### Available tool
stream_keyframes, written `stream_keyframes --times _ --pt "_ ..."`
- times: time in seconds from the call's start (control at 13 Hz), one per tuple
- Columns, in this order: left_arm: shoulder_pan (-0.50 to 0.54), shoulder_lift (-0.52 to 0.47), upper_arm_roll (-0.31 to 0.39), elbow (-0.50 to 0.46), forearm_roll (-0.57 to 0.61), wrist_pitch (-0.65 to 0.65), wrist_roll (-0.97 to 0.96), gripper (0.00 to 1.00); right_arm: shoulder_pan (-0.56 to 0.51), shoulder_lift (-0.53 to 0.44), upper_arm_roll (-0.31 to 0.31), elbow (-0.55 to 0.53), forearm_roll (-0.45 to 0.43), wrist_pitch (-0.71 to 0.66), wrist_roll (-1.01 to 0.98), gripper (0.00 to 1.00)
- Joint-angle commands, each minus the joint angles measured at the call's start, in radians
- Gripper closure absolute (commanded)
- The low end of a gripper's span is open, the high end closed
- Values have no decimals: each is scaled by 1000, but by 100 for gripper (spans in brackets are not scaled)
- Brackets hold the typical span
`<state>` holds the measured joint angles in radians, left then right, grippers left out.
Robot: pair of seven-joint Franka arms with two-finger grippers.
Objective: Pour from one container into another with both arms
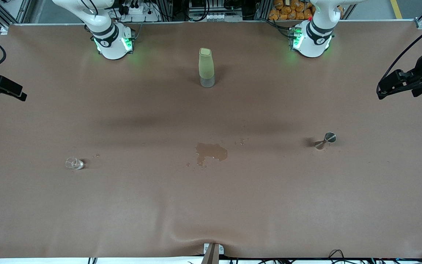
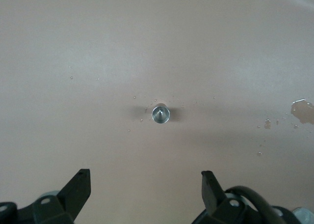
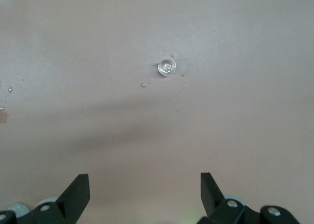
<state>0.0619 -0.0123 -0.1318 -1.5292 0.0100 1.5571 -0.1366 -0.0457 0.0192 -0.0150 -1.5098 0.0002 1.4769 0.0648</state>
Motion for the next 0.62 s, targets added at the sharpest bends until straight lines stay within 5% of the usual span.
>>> stream_keyframes --times 0.0,0.54 --pt "1 -2 -2 17 7 -6 -5 0 21 -10 -8 3 -20 -4 3 0" --pt "65 12 0 -20 -16 -29 98 0 21 -8 -8 3 -17 -1 4 0"
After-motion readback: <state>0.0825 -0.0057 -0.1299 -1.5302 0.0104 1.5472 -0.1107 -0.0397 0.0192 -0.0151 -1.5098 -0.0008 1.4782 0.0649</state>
